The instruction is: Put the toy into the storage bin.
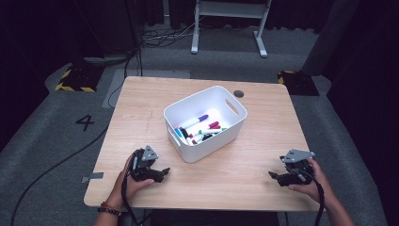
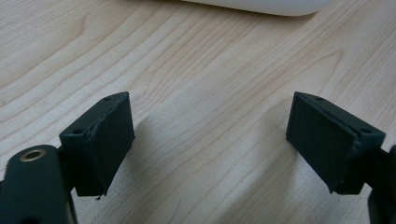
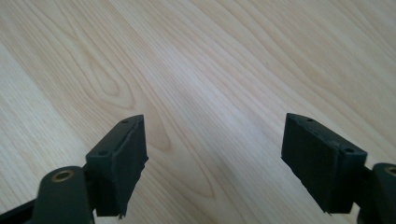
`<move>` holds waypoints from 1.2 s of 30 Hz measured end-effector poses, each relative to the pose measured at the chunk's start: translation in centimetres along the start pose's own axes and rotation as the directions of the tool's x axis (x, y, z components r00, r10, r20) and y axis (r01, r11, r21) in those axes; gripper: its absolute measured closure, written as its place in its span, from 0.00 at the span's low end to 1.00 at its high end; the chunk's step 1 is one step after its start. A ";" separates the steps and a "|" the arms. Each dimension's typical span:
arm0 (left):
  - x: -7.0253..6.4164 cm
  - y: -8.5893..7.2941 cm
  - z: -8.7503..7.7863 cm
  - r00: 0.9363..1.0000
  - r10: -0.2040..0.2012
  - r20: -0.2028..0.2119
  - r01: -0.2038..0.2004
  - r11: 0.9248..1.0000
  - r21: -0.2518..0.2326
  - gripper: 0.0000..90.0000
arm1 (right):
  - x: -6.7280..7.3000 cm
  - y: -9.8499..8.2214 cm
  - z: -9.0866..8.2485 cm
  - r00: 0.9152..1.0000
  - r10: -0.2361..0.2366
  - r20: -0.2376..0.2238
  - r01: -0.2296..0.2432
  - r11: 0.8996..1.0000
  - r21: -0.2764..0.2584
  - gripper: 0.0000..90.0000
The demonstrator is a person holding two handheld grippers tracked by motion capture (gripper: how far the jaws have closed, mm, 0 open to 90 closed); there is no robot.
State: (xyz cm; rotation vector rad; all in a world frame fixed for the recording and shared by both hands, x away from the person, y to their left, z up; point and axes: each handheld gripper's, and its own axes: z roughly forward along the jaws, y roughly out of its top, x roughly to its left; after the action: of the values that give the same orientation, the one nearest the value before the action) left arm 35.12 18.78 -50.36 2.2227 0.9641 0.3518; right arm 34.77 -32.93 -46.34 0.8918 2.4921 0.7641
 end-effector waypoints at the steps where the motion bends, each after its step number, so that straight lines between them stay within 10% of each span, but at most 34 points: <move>1: 0.0 0.0 0.0 1.000 0.000 0.000 0.000 1.000 0.000 0.17 | -0.2 -0.5 0.0 1.000 0.015 0.002 -0.015 1.000 0.000 0.25; 11: 0.0 0.0 0.0 1.000 -0.004 0.003 0.004 1.000 0.001 0.17 | -1.5 -4.9 0.1 0.988 0.153 -0.013 -0.153 0.988 -0.033 0.24; 16: 0.0 0.0 0.0 1.000 -0.002 0.001 0.002 1.000 0.001 0.17 | -2.0 -7.0 0.0 0.970 0.242 -0.011 -0.241 0.960 -0.139 0.22; 36: 0.0 0.0 0.1 1.000 -0.008 0.005 0.008 1.000 0.002 0.17 | -1.9 -7.3 0.0 0.967 0.255 -0.004 -0.252 0.954 -0.161 0.22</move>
State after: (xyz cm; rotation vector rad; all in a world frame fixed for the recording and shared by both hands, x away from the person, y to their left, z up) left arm 35.19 18.73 -50.40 2.2201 0.9713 0.3416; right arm 32.84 -38.92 -50.43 1.1667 2.2879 1.0200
